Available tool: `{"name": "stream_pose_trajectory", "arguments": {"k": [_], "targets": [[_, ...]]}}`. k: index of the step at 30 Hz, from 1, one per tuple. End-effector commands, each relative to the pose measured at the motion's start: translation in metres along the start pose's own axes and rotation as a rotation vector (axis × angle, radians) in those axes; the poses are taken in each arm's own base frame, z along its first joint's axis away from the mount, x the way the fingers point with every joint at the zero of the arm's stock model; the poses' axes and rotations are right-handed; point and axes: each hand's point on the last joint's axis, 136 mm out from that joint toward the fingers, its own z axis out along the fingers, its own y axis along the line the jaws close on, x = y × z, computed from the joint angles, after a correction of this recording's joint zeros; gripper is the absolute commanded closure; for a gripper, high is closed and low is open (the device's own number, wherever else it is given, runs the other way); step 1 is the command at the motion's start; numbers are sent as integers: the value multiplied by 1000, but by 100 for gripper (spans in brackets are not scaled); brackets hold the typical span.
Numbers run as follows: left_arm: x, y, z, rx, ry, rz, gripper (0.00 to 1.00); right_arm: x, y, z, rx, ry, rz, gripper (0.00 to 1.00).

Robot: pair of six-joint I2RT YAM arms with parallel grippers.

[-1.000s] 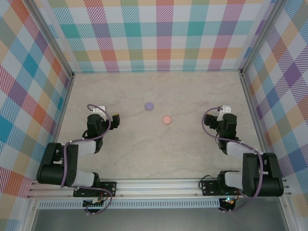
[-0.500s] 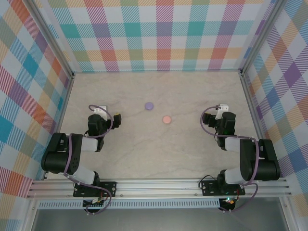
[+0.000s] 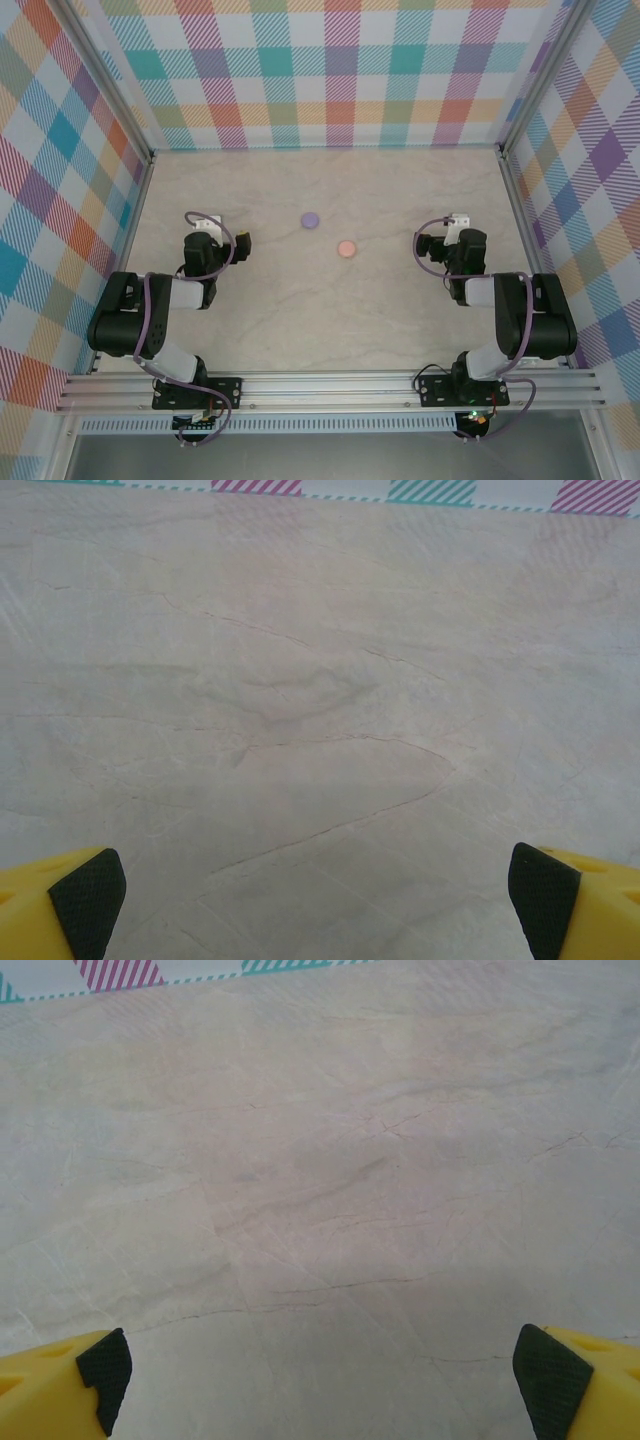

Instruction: Insert wireless bluetooth earbuds into charging case

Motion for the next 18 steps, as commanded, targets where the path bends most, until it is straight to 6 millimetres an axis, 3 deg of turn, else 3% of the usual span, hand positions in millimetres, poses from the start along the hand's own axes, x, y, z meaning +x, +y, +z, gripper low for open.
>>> {"name": "stream_pose_trajectory", "arguments": {"k": [1, 18], "targets": [[-1, 8, 2, -29, 7, -16, 0, -16, 2, 2, -17, -49, -17, 0], [-1, 8, 3, -29, 8, -16, 0, -17, 3, 0, -26, -53, -21, 0]]}}
